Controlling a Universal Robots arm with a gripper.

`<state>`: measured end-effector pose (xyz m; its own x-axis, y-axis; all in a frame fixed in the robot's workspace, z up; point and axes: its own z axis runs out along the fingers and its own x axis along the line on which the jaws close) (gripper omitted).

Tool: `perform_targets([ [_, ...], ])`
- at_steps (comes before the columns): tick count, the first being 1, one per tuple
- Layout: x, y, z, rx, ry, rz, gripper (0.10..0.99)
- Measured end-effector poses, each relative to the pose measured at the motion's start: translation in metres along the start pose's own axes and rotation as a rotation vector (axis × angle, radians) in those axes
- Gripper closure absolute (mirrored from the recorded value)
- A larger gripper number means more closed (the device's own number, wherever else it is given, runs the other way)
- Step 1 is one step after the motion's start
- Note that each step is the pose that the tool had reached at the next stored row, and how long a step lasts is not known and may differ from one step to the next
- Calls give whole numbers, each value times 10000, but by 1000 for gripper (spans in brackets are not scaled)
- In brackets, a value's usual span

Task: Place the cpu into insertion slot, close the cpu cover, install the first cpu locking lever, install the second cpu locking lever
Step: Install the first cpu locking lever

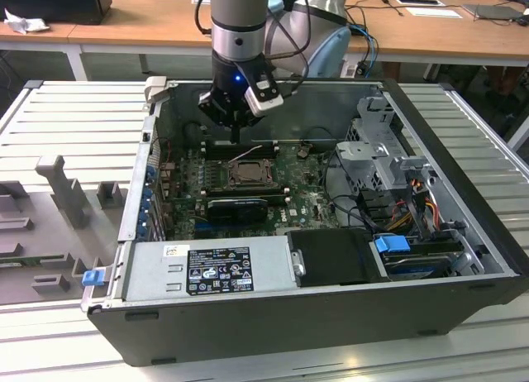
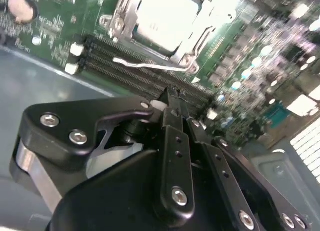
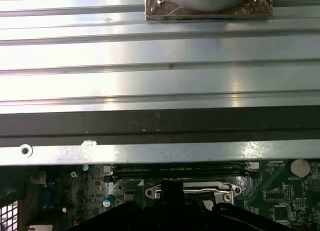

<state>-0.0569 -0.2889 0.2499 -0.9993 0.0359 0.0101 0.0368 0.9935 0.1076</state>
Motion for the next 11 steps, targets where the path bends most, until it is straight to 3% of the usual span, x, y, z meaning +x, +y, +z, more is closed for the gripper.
perform_targets([
  [5,-34,-7,65,-2,-90,-187,980],
  [11,-56,-9,90,0,-88,-205,980],
])
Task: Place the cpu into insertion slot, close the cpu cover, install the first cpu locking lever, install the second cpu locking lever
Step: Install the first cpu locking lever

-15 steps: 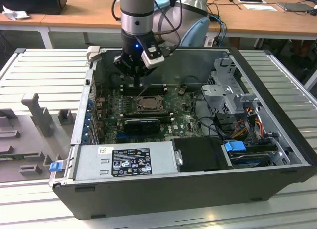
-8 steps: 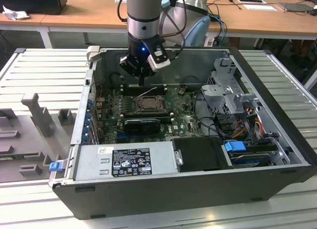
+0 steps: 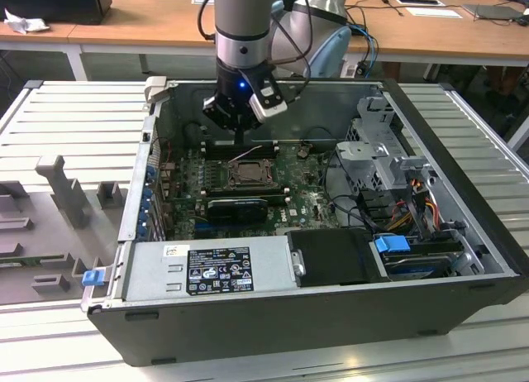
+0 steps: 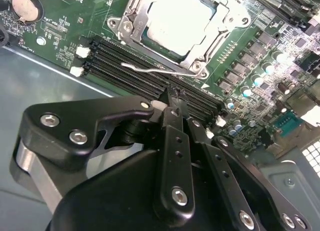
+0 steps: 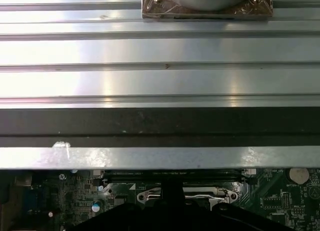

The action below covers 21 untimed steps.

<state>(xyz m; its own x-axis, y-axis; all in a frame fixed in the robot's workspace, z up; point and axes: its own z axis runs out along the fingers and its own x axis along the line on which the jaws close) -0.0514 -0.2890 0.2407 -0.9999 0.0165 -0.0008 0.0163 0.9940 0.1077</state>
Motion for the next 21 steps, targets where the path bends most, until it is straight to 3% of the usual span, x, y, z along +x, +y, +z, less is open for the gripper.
perform_targets([
  [6,-12,-3,31,-9,0,-3,980],
  [10,-65,-4,54,-208,2,-3,980],
  [15,-86,-9,102,-207,-6,-290,980],
  [21,-194,-13,158,-204,-2,-341,980],
])
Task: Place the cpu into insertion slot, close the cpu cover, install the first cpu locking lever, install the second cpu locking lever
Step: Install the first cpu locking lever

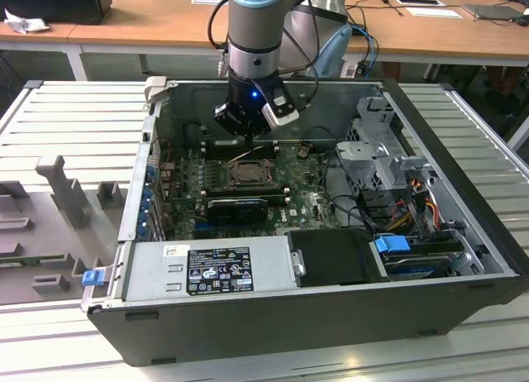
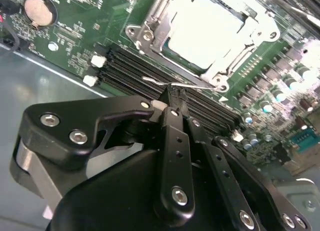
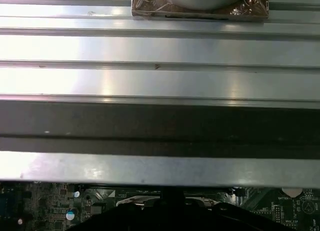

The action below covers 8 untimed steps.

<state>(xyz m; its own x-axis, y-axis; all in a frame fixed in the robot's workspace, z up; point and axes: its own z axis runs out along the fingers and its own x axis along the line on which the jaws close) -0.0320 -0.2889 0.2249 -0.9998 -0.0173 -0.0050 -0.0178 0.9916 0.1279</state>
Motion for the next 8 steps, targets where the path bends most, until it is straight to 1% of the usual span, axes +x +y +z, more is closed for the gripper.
perform_targets([
  [4,-85,-8,58,41,5,-28,980],
  [5,-94,-11,74,42,4,-27,980],
  [8,-95,-23,90,42,3,-29,980],
])
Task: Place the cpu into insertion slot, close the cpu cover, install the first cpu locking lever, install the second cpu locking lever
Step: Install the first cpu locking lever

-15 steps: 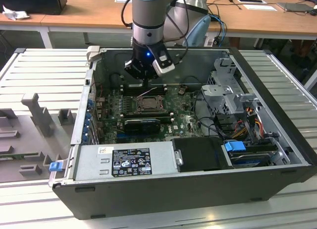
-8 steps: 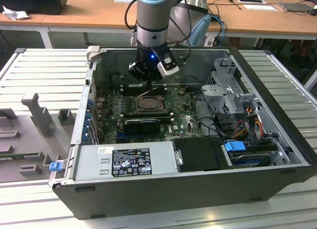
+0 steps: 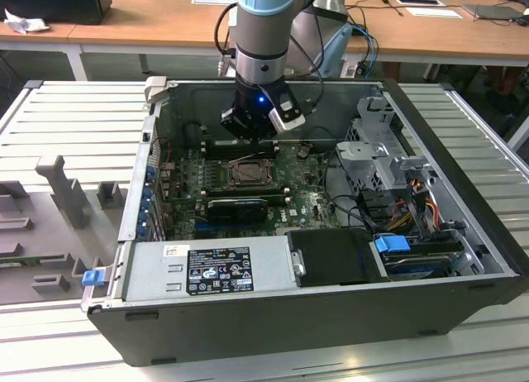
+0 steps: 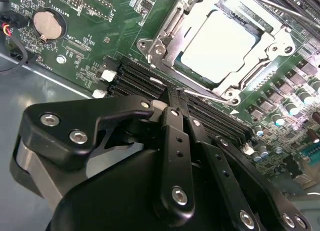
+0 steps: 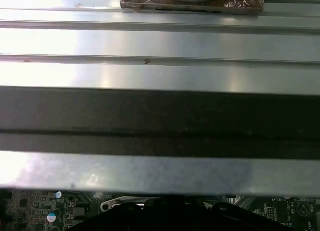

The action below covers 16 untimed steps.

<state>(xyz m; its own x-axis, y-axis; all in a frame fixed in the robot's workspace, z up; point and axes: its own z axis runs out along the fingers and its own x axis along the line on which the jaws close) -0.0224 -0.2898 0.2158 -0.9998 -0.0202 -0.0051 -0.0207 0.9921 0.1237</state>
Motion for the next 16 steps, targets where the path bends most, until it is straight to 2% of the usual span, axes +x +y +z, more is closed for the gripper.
perform_targets([
  [9,-44,-12,88,19,6,-42,980],
  [16,-46,-17,120,168,12,-43,980],
])
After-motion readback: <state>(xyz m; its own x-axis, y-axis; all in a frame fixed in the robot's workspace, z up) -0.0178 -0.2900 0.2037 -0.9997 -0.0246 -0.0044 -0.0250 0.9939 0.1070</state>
